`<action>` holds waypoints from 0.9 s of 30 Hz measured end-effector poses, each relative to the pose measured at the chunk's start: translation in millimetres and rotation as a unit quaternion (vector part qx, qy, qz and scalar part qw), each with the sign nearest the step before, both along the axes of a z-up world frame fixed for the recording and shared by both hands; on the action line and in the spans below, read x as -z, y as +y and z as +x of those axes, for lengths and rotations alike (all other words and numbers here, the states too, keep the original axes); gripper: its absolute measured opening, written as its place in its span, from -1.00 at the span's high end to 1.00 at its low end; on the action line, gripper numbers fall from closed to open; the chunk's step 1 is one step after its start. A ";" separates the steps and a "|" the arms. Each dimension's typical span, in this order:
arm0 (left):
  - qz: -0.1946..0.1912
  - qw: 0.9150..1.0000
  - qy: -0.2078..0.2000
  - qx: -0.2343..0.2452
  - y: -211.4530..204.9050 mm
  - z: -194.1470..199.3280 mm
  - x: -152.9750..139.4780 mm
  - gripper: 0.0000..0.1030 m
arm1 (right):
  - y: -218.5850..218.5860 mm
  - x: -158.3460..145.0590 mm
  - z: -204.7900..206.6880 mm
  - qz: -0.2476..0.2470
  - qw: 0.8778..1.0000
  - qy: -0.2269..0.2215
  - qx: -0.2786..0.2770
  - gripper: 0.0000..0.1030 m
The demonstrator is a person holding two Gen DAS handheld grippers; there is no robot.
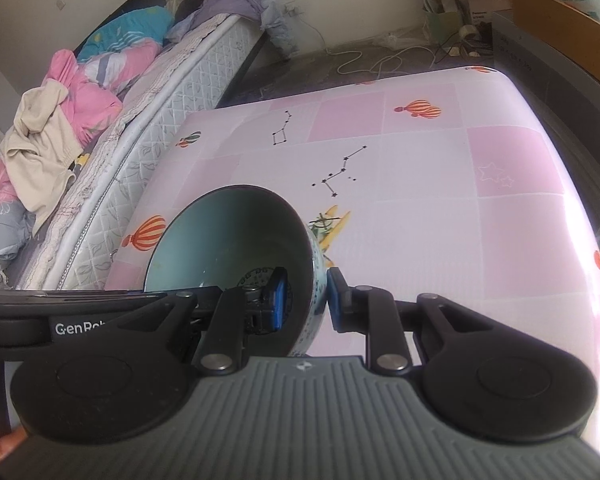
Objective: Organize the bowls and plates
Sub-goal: 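Carry the teal bowl with the right tool over a steel bowl, then lower the teal bowl into the small steel bowl and open the right tool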
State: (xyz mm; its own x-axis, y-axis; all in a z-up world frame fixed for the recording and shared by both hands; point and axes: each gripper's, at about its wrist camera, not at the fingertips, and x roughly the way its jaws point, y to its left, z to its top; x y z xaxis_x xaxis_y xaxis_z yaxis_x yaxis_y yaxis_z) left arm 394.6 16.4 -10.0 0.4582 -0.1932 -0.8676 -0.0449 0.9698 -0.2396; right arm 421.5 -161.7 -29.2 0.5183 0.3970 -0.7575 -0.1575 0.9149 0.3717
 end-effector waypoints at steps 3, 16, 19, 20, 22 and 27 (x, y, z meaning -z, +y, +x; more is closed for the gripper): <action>0.002 1.000 0.001 -0.011 17.4 -3.6 -0.4 0.46 | 18.9 -2.3 1.5 0.004 1.000 0.002 -0.011 0.60; 0.011 0.998 0.021 -0.052 72.2 -0.5 21.2 0.43 | 96.4 11.1 18.5 0.000 0.998 0.021 -0.056 0.60; 0.008 0.998 0.022 -0.051 71.6 6.9 26.2 0.43 | 101.0 17.6 24.3 -0.008 0.998 0.023 -0.057 0.60; 0.008 0.999 0.021 -0.049 69.7 9.3 27.4 0.43 | 101.8 20.8 28.2 -0.013 0.998 0.024 -0.055 0.60; 0.011 0.999 0.019 -0.043 65.0 14.5 30.6 0.43 | 101.0 25.0 33.4 -0.019 0.998 0.027 -0.052 0.60; 0.027 0.999 0.026 -0.034 56.4 28.6 43.9 0.42 | 94.7 42.9 50.7 -0.032 0.998 0.043 -0.045 0.60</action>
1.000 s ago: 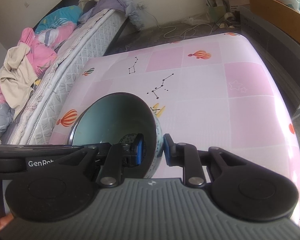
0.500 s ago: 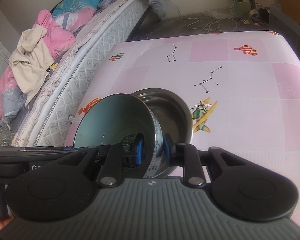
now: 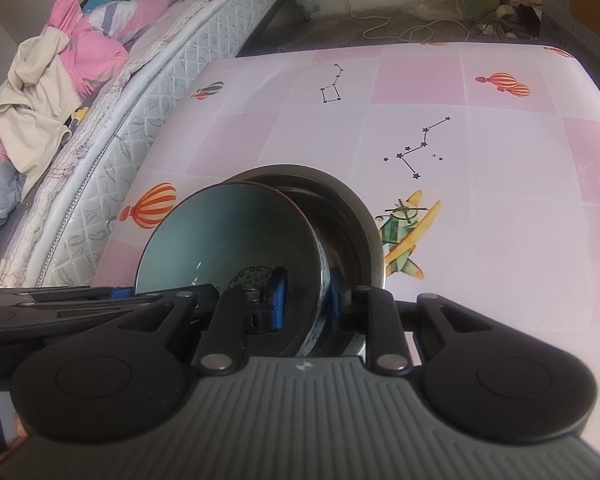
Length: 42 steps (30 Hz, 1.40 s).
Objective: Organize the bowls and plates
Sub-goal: 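Lower the teal bowl into the small steel bowl and open the right tool, then withdraw the right tool and move it toward a medium steel bowl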
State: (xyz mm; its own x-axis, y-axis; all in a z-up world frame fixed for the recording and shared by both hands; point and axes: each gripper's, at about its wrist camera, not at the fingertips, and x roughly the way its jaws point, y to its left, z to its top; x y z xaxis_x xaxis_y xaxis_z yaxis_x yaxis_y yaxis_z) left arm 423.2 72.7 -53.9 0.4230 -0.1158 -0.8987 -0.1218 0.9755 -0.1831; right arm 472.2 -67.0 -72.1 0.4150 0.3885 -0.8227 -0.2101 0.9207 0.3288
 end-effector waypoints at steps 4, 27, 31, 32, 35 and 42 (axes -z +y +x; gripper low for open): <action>0.012 1.000 0.013 -0.002 1.4 6.4 11.7 0.42 | 4.0 9.8 7.0 -0.015 1.000 -0.005 -0.006 0.61; -0.015 0.995 -0.086 0.042 19.0 -54.2 -49.6 -0.44 | -57.6 -53.6 -31.8 0.085 0.993 -0.082 0.026 0.15; -0.027 0.994 -0.092 0.048 25.9 -86.6 -57.1 -0.48 | -77.0 -73.1 -67.0 0.104 0.990 -0.093 0.025 0.07; -0.030 0.994 -0.094 0.048 28.6 -94.6 -57.8 -0.50 | -82.0 -76.4 -77.1 0.107 0.990 -0.093 0.024 0.05; -0.038 0.994 -0.099 0.034 41.3 -124.0 -58.6 -0.54 | -94.1 -80.6 -108.8 0.119 0.988 -0.091 0.024 -0.01; -0.032 0.992 -0.123 -0.011 61.7 -196.1 -59.0 -0.55 | -109.1 -74.8 -187.9 0.143 0.986 -0.081 0.036 -0.02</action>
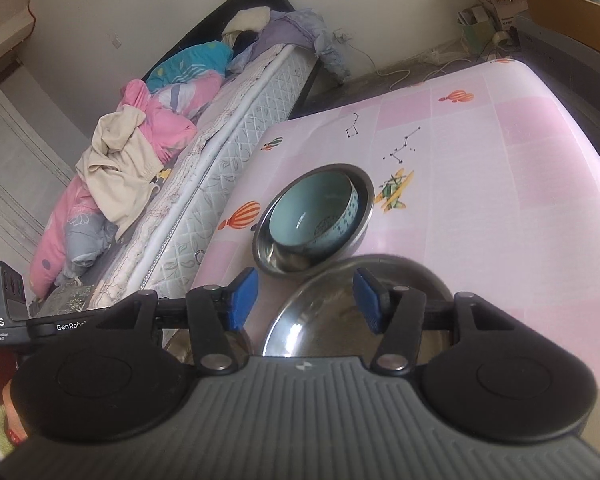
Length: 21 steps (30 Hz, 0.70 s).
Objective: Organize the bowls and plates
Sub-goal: 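Withdraw the right tool and move it toward a medium steel bowl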
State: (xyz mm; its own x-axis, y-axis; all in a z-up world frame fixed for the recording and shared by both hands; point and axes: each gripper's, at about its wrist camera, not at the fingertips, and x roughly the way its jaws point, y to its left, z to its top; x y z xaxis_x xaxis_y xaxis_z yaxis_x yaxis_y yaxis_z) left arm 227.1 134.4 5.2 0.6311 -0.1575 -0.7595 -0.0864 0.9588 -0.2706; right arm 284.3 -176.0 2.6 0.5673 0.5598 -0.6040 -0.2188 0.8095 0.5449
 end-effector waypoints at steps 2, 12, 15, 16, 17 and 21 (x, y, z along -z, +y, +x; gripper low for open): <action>-0.001 1.000 -0.004 -0.009 2.5 -18.7 1.1 -0.57 | -3.2 2.5 -21.7 0.012 1.000 0.003 0.003 -0.02; -0.011 0.998 0.001 -0.056 12.7 -98.7 24.4 -0.59 | 0.9 18.3 -102.8 0.028 0.999 0.029 0.013 -0.03; -0.009 0.998 0.001 -0.070 14.0 -117.8 32.1 -0.59 | 4.9 23.0 -119.0 0.029 0.999 0.036 0.013 -0.03; -0.008 0.997 0.002 -0.074 14.7 -124.3 35.5 -0.59 | 6.8 25.8 -125.0 0.030 0.999 0.041 0.012 -0.03; -0.008 0.997 0.005 -0.079 15.4 -129.8 38.8 -0.59 | 8.8 28.6 -130.6 0.029 0.999 0.044 0.012 -0.03; -0.016 0.995 0.026 -0.091 19.0 -146.9 55.0 -0.59 | 18.9 41.6 -148.8 0.025 0.998 0.063 0.007 -0.03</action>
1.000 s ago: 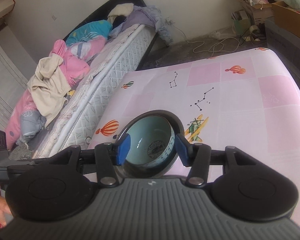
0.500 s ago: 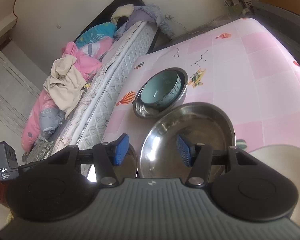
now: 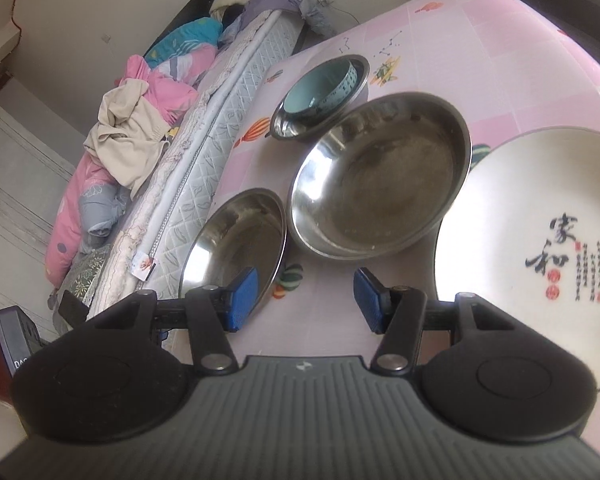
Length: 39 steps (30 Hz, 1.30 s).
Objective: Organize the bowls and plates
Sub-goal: 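Withdraw the right tool and move it toward a medium steel bowl, then close the right tool on a medium steel bowl rim while the left tool grips the large steel bowl rim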
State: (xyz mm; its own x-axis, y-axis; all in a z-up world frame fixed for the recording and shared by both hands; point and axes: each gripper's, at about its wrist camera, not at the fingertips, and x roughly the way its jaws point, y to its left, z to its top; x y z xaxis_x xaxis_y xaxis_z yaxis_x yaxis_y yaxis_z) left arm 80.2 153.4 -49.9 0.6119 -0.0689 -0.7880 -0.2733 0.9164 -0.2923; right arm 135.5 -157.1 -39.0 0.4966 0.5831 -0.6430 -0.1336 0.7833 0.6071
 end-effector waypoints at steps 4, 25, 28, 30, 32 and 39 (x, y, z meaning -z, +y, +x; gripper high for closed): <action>-0.001 1.000 0.007 -0.002 -0.2 -12.7 12.4 -0.59 | 15.0 13.8 -12.7 -0.009 1.000 0.023 -0.013 -0.03; 0.075 0.994 -0.050 -0.057 11.9 -6.2 16.0 -0.44 | 75.4 46.6 4.5 0.006 1.000 0.010 -0.002 0.14; 0.072 0.994 -0.048 -0.059 16.4 3.4 17.5 -0.31 | 83.3 49.0 15.2 -0.001 1.000 -0.002 0.004 0.28; 0.073 0.994 -0.047 -0.061 19.2 9.5 18.3 -0.22 | 87.1 52.3 21.0 -0.003 1.000 -0.006 0.005 0.31; 0.074 0.994 -0.047 -0.061 21.4 15.0 19.4 -0.13 | 90.7 55.4 25.8 -0.006 1.000 -0.009 0.005 0.36; 0.076 0.995 -0.030 -0.052 27.7 35.7 29.3 0.22 | 99.3 68.1 38.9 -0.015 1.000 -0.011 0.004 0.48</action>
State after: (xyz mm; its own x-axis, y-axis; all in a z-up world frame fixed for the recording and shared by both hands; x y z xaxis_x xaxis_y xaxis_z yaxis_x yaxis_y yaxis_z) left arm 115.9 181.2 -79.1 0.6551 0.1153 -0.7467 -0.3558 0.9189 -0.1702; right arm 174.4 -57.8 -107.1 0.5165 0.5593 -0.6484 -0.1401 0.8022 0.5804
